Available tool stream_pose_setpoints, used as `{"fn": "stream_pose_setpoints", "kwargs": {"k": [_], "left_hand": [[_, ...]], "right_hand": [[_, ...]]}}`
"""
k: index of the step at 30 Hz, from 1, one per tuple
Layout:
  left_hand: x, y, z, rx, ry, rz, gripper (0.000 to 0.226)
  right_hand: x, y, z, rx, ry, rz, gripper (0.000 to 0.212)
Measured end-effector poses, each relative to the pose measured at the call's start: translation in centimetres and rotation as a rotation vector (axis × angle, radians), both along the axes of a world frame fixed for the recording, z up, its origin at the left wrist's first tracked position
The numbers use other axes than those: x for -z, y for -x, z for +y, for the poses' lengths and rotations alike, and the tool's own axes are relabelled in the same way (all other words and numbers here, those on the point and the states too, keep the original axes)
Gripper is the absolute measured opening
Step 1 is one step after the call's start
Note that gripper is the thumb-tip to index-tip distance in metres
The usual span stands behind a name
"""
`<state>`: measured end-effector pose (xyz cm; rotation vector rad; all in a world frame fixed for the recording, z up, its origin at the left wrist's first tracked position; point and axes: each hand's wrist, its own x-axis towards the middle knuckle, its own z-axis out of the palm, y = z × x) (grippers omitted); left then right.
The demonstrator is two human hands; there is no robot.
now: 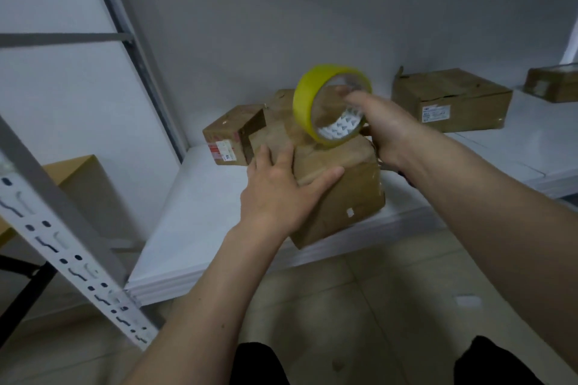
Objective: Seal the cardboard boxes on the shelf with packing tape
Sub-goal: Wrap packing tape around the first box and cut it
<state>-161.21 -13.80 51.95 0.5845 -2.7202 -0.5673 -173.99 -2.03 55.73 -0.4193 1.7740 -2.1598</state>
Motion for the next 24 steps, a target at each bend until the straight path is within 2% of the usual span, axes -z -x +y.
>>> {"fn": "stream_pose_setpoints", "kwargs": {"k": [3,7,11,15,24], "left_hand": [[-0.1,0.6,0.2,0.039,0.065,-0.108,0.097],[-0.6,1.3,0.4,0.128,0.179,-0.164,0.099],[-0.6,1.5,0.0,0.226,0.336,-0.154,0.084],[-0.6,1.7,-0.1,0.35,0.154,-0.135,0.071],[0.4,1.0,-1.1,0.346,0.154,-0.043,0.069]], "right_hand": [[1.0,0.8,0.1,0.069,-0.055,-0.043,0.019],[3.5,2.6,1.6,0.137,0.037,-0.247,0.022],[5.7,2.9,2.3,0.152,0.072,-0.402,0.032],[7.5,2.2,2.5,0.101,0.092,-0.481,0.042],[7.4,1.2,1.7,0.06,0.048,-0.41,0.038]]}}
